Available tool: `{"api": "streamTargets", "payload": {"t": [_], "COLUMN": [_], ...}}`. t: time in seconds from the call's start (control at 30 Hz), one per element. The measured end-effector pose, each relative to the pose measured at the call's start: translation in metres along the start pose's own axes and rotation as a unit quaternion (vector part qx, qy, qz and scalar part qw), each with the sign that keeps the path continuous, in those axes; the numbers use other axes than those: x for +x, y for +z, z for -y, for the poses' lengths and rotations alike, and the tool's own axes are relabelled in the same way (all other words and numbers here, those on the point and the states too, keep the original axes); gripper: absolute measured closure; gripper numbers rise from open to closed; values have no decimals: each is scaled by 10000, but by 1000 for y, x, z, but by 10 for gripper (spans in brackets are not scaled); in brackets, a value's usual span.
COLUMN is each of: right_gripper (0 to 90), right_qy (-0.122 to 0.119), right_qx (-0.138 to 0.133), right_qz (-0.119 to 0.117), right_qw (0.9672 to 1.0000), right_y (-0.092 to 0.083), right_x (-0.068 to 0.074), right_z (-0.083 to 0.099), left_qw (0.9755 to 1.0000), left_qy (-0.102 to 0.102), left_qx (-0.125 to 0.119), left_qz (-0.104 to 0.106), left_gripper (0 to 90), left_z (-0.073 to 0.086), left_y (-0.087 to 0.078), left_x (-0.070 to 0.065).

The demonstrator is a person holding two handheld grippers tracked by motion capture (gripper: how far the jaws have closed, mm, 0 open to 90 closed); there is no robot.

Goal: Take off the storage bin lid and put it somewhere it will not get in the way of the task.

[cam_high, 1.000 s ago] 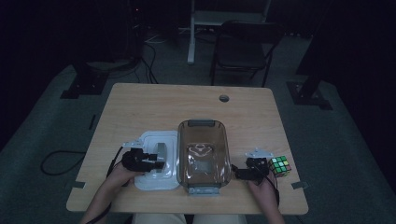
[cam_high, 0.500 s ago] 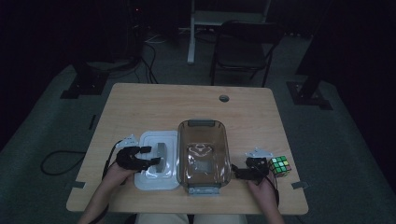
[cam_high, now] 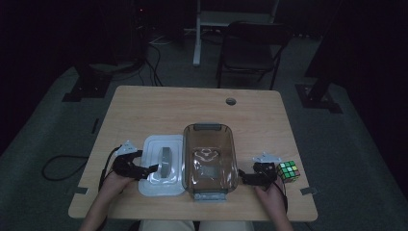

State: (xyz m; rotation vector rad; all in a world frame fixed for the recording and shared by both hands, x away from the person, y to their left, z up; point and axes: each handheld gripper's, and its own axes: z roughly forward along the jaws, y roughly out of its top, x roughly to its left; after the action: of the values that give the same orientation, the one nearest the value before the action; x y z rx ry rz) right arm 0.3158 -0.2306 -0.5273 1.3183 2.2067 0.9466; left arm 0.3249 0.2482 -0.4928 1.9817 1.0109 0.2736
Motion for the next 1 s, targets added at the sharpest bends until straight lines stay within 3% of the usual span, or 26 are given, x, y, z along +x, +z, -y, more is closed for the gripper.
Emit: {"api": "streamTargets", "payload": {"t": [0.13,0.23,0.37,0.6,0.8,1.0], "right_gripper": [129,129,129,129,129,129], "right_qy": [0,-1,-1,0,-1,1], "right_qx": [0,0,1,0,0,0], "right_qz": [0,1,0,1,1,-1], "right_qw": [10000,10000,10000,10000,10000,10000], "right_y": [0,0,0,0,0,0], "right_x": [0,0,0,0,0,0], "right_z": [0,0,0,0,0,0], "left_qw": [9998,9995,9985,9940,9880,9762], "left_qy": [-63,-173,-289,-551,-760,-1035], "left_qx": [-68,65,57,17,53,22], "left_qz": [-193,-274,-466,-948,-1346,-1907], "left_gripper": [24,25,24,12,13,13], "left_z": [5,8,15,26,33,37], "left_y": [-9,-14,-18,-24,-25,-26], "left_x": [2,7,12,20,25,29]}}
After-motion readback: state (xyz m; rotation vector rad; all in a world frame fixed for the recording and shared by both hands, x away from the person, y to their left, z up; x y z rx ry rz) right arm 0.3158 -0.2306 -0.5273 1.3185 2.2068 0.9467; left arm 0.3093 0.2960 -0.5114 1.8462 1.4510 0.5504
